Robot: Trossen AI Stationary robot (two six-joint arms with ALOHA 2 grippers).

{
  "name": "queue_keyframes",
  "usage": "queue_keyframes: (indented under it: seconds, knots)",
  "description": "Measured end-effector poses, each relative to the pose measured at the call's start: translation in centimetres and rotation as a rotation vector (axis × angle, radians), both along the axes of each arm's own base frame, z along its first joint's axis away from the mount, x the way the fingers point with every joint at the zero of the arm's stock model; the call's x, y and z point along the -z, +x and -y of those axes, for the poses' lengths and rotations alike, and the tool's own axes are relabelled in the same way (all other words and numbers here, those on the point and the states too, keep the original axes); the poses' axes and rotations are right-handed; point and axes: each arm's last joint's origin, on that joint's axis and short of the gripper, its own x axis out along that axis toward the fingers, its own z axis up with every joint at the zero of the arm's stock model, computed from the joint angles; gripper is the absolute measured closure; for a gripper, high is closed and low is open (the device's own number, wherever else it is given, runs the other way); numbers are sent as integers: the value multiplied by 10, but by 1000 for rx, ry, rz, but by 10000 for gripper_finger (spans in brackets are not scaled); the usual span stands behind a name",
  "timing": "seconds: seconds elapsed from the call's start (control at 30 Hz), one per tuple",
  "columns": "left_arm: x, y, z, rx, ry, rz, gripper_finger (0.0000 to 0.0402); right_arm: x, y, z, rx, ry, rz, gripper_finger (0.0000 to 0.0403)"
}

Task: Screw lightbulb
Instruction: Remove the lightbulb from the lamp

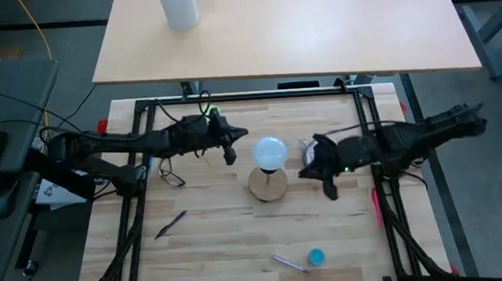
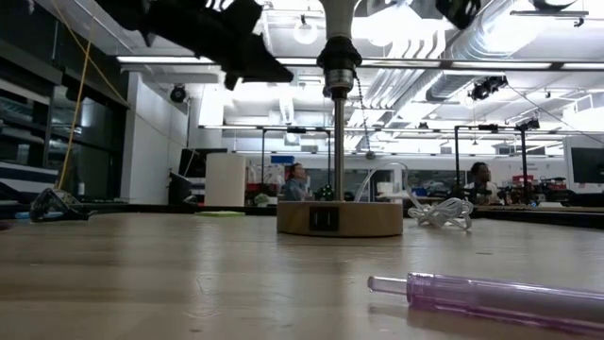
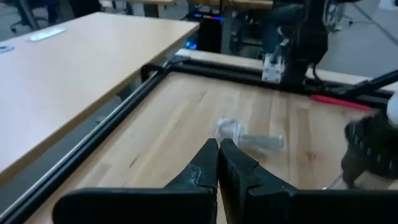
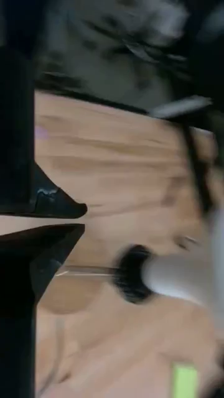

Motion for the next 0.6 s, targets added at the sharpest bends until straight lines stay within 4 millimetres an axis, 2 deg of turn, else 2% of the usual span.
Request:
queue_keyframes:
  seconds: [0.13,0.3,0.43,0.6]
  knots:
    - [-3,16,4,32,4,1,401,0,18,-29,190,-22,153,397]
    - [-11,44,13,146,81,-2,401,14,47,-57,324,-6,271,402]
    - [-17,56,12,160,84,16,401,32,64,-69,404,-17,289,402]
    - [-11,60,16,314,29,2,401,48,79,-74,486,-56,313,402]
